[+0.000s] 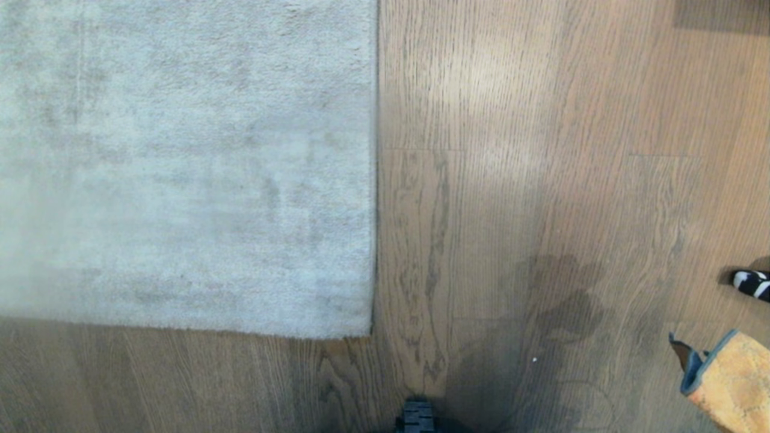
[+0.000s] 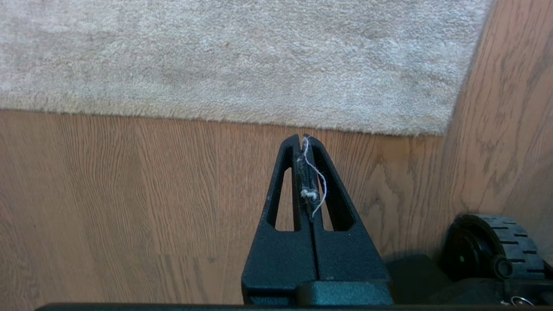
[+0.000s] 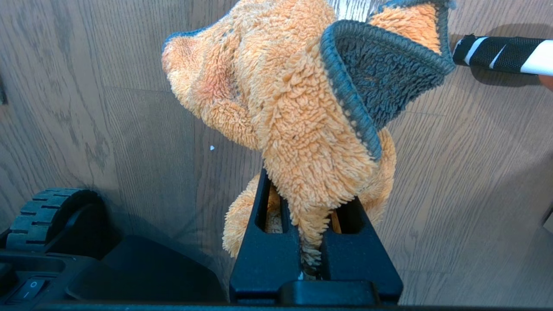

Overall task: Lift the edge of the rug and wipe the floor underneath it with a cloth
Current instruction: Lift up the carpet

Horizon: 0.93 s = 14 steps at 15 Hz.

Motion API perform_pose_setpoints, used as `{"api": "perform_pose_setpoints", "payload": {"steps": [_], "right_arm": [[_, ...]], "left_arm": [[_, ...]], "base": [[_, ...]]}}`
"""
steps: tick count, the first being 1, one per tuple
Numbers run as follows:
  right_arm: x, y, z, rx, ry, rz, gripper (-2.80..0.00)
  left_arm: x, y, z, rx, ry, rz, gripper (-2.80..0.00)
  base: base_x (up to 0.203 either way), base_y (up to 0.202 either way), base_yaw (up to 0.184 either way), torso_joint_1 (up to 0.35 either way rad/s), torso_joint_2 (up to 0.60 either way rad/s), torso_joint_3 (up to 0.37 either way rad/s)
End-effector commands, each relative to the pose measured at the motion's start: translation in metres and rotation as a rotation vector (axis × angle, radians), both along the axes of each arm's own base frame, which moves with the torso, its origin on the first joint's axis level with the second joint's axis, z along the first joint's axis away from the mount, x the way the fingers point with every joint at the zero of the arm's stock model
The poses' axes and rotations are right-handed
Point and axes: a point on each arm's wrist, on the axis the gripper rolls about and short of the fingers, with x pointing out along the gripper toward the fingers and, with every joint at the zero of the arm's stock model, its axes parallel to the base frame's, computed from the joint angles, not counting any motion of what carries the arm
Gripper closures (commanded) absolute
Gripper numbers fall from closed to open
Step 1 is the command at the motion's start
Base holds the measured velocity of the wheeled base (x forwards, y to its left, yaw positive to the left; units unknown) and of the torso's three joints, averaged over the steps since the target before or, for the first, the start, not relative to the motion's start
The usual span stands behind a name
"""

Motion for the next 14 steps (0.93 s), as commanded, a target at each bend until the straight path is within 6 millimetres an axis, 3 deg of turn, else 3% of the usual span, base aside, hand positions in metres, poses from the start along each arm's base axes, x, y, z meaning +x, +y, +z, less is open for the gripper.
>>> {"api": "perform_pose_setpoints", "payload": {"steps": [1, 14], "right_arm": [[0.0002, 0.0000, 0.0001, 0.000, 0.003, 0.001, 0.00], [0.0002, 0.0000, 0.0001, -0.001, 0.003, 0.001, 0.00]], "left_arm": [[0.0000, 0.0000, 0.0002, 0.000, -0.002, 0.001, 0.00], [0.0000, 0.0000, 0.0002, -0.003, -0.002, 0.003, 0.00]], "base": [[0.000, 0.000, 0.000, 0.000, 0.00, 0.000], [0.000, 0.000, 0.000, 0.000, 0.00, 0.000]]}}
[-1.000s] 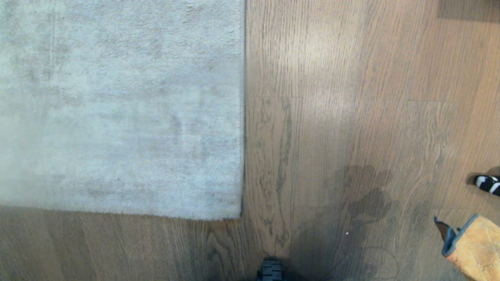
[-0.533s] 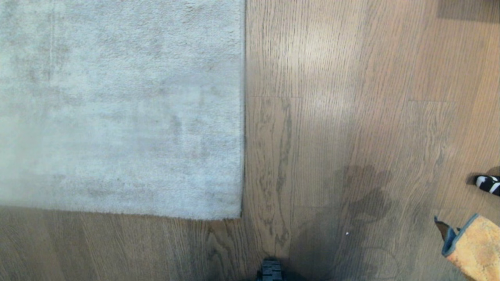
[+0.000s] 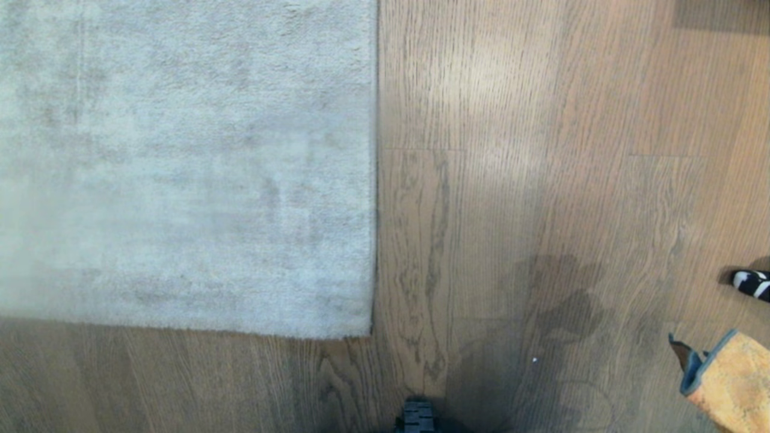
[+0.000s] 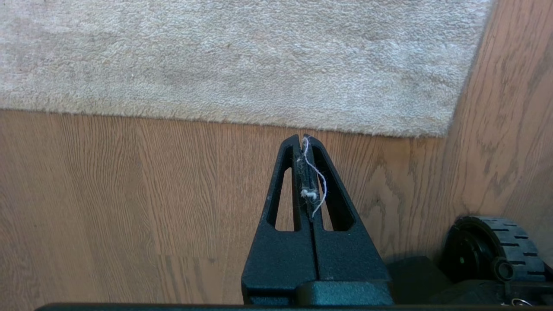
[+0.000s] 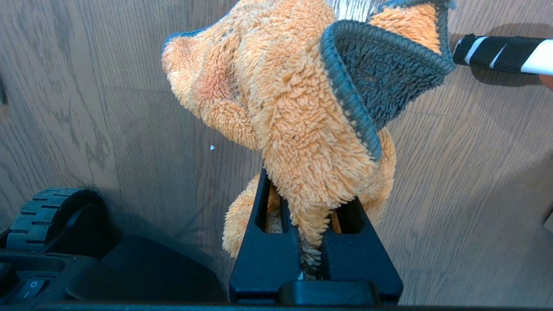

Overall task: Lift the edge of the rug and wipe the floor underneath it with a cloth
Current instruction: Lift up the carpet

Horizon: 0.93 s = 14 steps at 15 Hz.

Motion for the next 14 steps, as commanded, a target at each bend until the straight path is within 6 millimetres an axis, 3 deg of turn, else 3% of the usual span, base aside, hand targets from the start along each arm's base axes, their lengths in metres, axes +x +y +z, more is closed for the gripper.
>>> {"api": "perform_pose_setpoints", "payload": {"steps": [1, 11, 14], "right_arm": [[0.0001, 0.0000, 0.0001, 0.000, 0.002, 0.001, 0.00], [0.0001, 0.0000, 0.0001, 0.000, 0.002, 0.001, 0.00], [0.0001, 0.0000, 0.0001, 0.000, 0.002, 0.001, 0.00]], "left_arm": [[0.0000, 0.0000, 0.0000, -0.001, 0.000, 0.000, 0.00], [0.0000, 0.0000, -0.0002, 0.001, 0.001, 0.001, 0.00], [0.0000, 0.0000, -0.0002, 0.001, 0.001, 0.001, 0.00]], "base": [[0.000, 0.000, 0.000, 0.000, 0.00, 0.000], [0.000, 0.000, 0.000, 0.000, 0.00, 0.000], [-0.181, 0.000, -0.001, 0.003, 0.00, 0.002]]}}
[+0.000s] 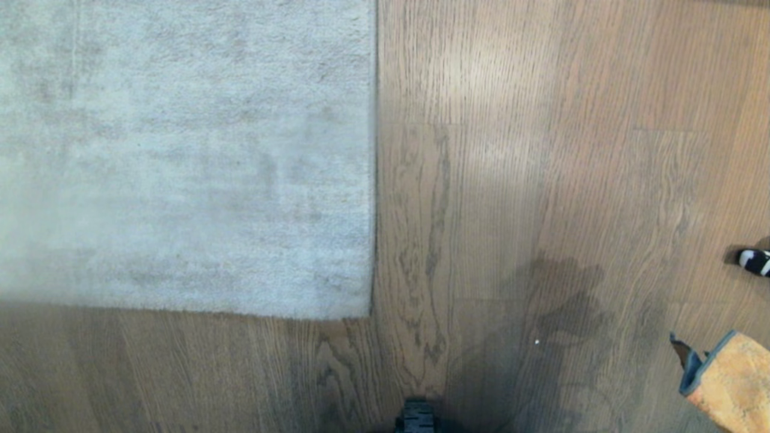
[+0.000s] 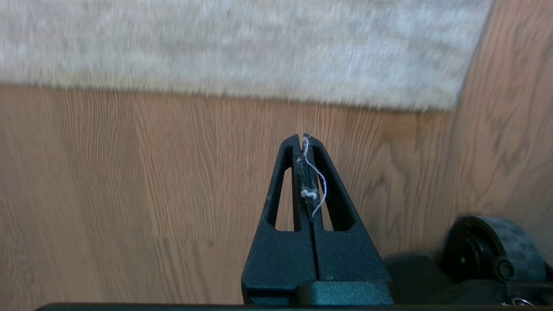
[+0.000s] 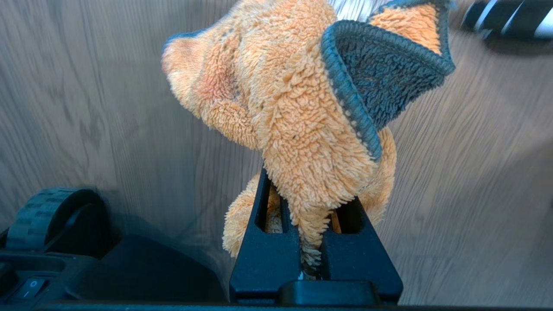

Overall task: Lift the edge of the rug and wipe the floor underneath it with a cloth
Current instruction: Lift up the carpet

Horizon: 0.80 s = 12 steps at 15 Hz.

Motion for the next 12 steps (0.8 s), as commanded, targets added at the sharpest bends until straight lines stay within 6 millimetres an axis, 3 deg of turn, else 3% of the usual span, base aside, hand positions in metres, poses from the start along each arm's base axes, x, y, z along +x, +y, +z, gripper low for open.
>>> {"api": "perform_pose_setpoints", "payload": {"steps": [1, 3, 12], "right_arm": [[0.0001, 0.0000, 0.0001, -0.001, 0.001, 0.001, 0.00], [0.0001, 0.0000, 0.0001, -0.001, 0.001, 0.001, 0.00], [0.0001, 0.0000, 0.0001, -0.002, 0.001, 0.001, 0.00]], "left_arm": [[0.0000, 0.0000, 0.0000, -0.001, -0.001, 0.000, 0.00], [0.0000, 0.0000, 0.0000, -0.001, -0.001, 0.000, 0.00], [-0.0004, -0.0001, 0.0005, 0.003, 0.002, -0.003, 0.00]], "base": [[-0.194, 0.000, -0.003, 0.009, 0.00, 0.000], [-0.164, 0.000, -0.002, -0.002, 0.01, 0.001], [0.000, 0.000, 0.000, 0.000, 0.00, 0.000]]}}
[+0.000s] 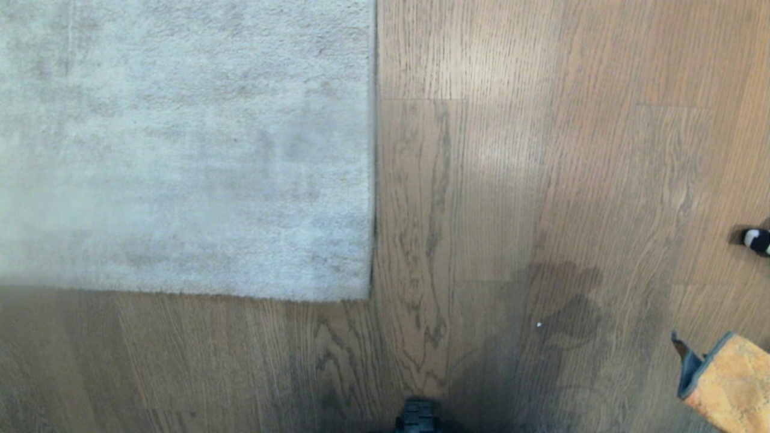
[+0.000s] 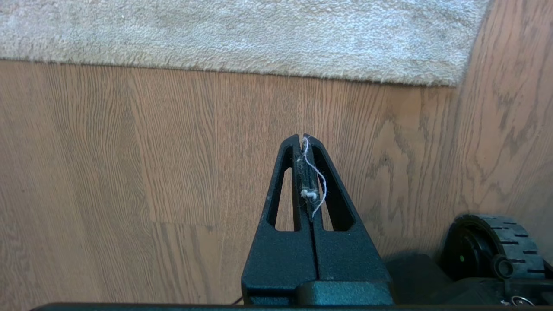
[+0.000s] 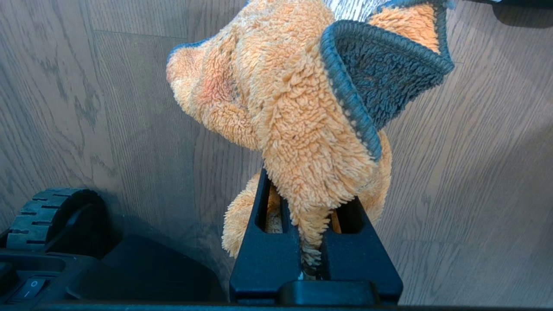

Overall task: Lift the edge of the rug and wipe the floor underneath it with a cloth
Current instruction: Lift up the carpet

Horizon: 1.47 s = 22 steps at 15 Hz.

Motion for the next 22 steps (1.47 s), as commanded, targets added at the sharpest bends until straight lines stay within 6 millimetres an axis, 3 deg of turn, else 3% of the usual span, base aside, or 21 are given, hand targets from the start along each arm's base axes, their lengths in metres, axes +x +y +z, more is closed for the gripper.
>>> {"api": "perform_pose_setpoints", "payload": {"steps": [1, 6, 12, 17, 22], "right_arm": [[0.000, 0.000, 0.000, -0.001, 0.002, 0.001, 0.00], [0.000, 0.000, 0.000, -0.001, 0.002, 0.001, 0.00], [0.000, 0.000, 0.000, -0.002, 0.002, 0.001, 0.00], [0.000, 0.000, 0.000, -0.002, 0.002, 0.001, 0.00], [0.000, 0.000, 0.000, -0.001, 0.002, 0.001, 0.00]], "left_arm": [[-0.002, 0.000, 0.005, 0.002, -0.005, -0.002, 0.00], [0.000, -0.002, 0.041, -0.002, 0.080, -0.098, 0.00], [0.028, -0.009, 0.077, -0.043, 0.215, -0.390, 0.00], [0.058, -0.011, 0.079, -0.068, 0.386, -0.475, 0.00], [0.113, -0.020, 0.073, -0.031, 0.557, -0.550, 0.00]], "base": [[0.000, 0.000, 0.000, 0.000, 0.00, 0.000], [0.000, 0.000, 0.000, 0.000, 0.00, 0.000], [0.000, 0.000, 0.000, 0.000, 0.00, 0.000], [0.000, 0.000, 0.000, 0.000, 0.00, 0.000], [0.000, 0.000, 0.000, 0.000, 0.00, 0.000]]}}
